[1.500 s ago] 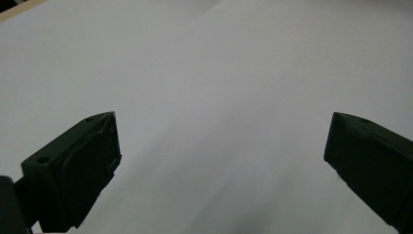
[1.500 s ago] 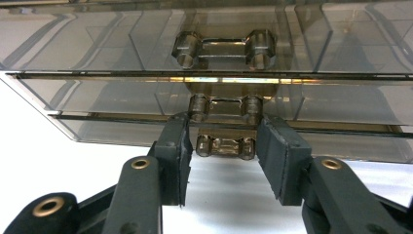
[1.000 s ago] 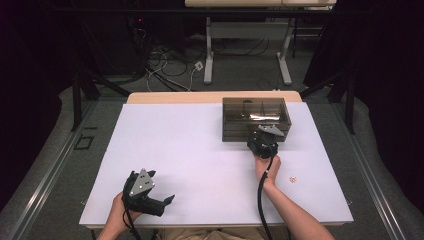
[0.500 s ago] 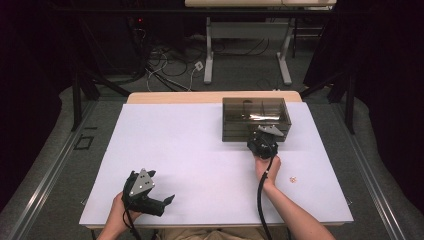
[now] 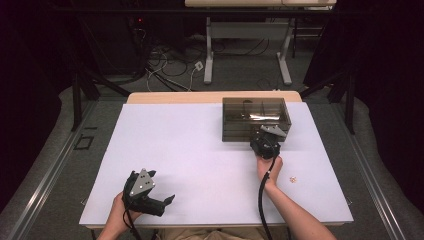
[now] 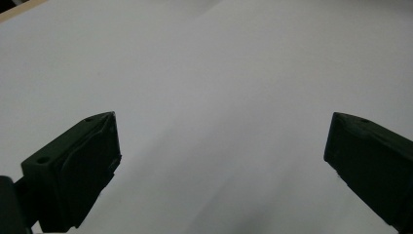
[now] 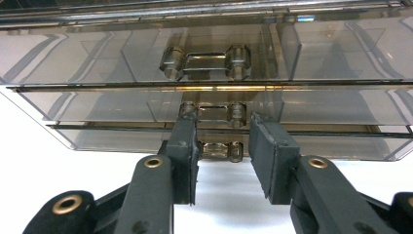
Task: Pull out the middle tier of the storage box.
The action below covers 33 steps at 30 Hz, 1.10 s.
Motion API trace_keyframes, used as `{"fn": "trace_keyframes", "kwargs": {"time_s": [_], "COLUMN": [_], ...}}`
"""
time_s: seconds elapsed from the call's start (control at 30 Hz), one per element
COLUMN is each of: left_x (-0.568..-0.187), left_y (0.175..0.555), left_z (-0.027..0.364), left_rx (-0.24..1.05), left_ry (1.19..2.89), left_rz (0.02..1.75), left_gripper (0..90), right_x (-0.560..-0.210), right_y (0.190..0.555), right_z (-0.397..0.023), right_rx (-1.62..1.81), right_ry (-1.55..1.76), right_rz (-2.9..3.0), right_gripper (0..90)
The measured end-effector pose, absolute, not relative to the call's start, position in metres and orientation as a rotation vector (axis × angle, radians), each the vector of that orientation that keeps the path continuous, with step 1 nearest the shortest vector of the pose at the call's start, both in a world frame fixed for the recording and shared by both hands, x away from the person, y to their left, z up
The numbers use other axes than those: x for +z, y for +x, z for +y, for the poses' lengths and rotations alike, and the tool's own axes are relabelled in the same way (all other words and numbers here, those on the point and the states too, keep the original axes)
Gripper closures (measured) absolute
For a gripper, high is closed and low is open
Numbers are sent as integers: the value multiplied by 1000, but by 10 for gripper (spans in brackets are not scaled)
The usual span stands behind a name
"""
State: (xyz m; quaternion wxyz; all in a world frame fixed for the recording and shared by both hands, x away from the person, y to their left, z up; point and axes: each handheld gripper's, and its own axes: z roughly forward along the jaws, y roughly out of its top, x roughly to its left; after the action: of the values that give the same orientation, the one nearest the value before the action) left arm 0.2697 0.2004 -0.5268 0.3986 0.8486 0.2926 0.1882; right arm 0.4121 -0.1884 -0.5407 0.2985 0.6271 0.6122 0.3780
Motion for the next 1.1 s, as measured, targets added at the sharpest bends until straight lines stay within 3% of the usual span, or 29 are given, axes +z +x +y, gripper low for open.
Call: {"fn": "trace_keyframes", "kwargs": {"time_s": [0.03, 0.2, 1.1], "left_x": [-527, -527, -527], "left_y": [270, 270, 269], "left_z": [201, 200, 201], "left_rx": [476, 478, 477], "left_ry": [2147, 2146, 2147], "left_rz": [741, 741, 741], "left_gripper": [0, 1, 1], "right_x": [-540, -542, -543], "right_y": [412, 412, 422], "right_z": [-189, -183, -181], "right_rx": [1020, 1012, 965], "right_ry": [1658, 1665, 1720], "right_rz": [1632, 1646, 1639], "right_gripper": [574, 524, 573]}}
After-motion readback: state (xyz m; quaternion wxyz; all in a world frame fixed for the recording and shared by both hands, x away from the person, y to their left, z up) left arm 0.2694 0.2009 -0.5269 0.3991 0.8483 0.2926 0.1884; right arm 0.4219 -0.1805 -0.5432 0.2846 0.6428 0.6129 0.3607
